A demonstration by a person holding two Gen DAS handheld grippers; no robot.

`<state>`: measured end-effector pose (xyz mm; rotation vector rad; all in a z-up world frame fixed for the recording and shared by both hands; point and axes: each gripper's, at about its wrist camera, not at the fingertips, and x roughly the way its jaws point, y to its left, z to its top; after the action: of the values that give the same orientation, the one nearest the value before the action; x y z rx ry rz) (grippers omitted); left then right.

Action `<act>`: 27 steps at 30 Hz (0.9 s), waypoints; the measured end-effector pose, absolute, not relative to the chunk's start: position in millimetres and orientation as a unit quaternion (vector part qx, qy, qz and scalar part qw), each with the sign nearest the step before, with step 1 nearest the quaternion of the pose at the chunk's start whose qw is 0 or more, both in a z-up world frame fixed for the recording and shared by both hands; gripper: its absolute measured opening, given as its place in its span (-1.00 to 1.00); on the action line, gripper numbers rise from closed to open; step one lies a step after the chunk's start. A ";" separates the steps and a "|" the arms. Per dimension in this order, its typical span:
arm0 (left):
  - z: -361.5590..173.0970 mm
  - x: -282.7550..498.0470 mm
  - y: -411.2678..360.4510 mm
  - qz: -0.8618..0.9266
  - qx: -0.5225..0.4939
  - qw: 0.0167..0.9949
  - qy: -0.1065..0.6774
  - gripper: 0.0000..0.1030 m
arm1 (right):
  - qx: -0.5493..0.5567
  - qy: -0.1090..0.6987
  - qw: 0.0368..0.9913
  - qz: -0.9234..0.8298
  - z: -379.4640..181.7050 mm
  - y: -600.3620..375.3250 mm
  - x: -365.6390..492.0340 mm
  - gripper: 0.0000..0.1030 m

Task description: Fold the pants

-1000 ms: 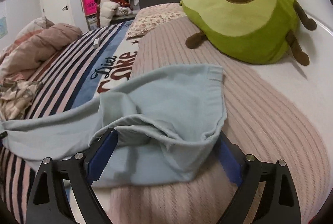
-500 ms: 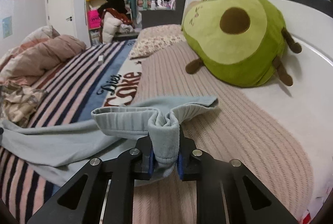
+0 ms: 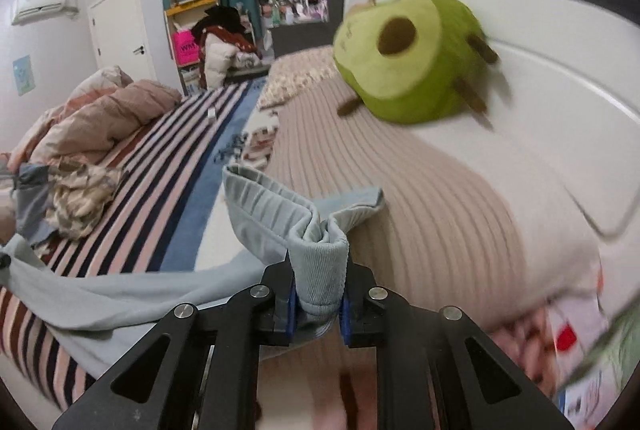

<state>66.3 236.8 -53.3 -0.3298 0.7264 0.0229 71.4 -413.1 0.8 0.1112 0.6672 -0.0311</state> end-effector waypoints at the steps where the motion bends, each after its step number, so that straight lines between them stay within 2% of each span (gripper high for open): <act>1: -59.3 57.5 235.0 0.012 -0.162 0.916 0.367 -0.61 | 0.062 0.334 0.940 -0.016 -3.5 -418.2 60.8 -0.81; 7: -89.4 32.3 230.5 0.024 -0.168 0.898 0.405 -0.51 | 0.105 0.366 0.925 -0.018 -32.2 -442.6 17.9 -0.81; 10: -92.1 32.5 230.9 0.037 -0.162 0.903 0.397 -0.10 | 0.092 0.372 0.923 -0.016 -42.5 -441.9 13.6 -0.79; 11: -89.4 33.4 231.3 0.048 -0.151 0.906 0.392 0.20 | 0.089 0.375 0.922 -0.013 -43.6 -440.4 15.2 -0.70; 12: -85.6 34.5 232.0 0.060 -0.139 0.908 0.390 0.34 | 0.086 0.379 0.921 -0.013 -43.2 -439.1 16.5 -0.59; 13: -82.3 36.6 234.6 0.065 -0.133 0.908 0.391 0.34 | 0.080 0.380 0.921 -0.016 -41.1 -437.6 17.9 -0.50; 15: -73.3 35.7 238.8 0.083 -0.121 0.912 0.384 0.35 | 0.046 0.361 0.931 -0.030 -28.5 -431.3 14.7 -0.08; 16: -66.0 33.8 241.7 0.100 -0.109 0.916 0.372 0.39 | 0.033 0.352 0.935 -0.035 -23.2 -428.5 13.3 -0.03; 18: -51.4 27.3 243.5 0.145 -0.077 0.927 0.336 0.72 | 0.003 0.327 0.945 -0.028 -5.4 -417.2 9.8 0.08; 21: -39.6 26.5 242.3 0.134 -0.070 0.935 0.320 0.73 | -0.012 0.331 0.943 0.034 6.1 -395.8 17.0 0.28; 27: -60.3 40.7 218.4 0.041 -0.085 0.931 0.352 0.73 | -0.097 0.392 0.913 0.056 -22.7 -369.2 40.5 0.33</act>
<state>40.7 218.4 -60.3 -0.1749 0.7196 0.0837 40.5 -369.2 -22.7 -0.2002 0.8084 0.1156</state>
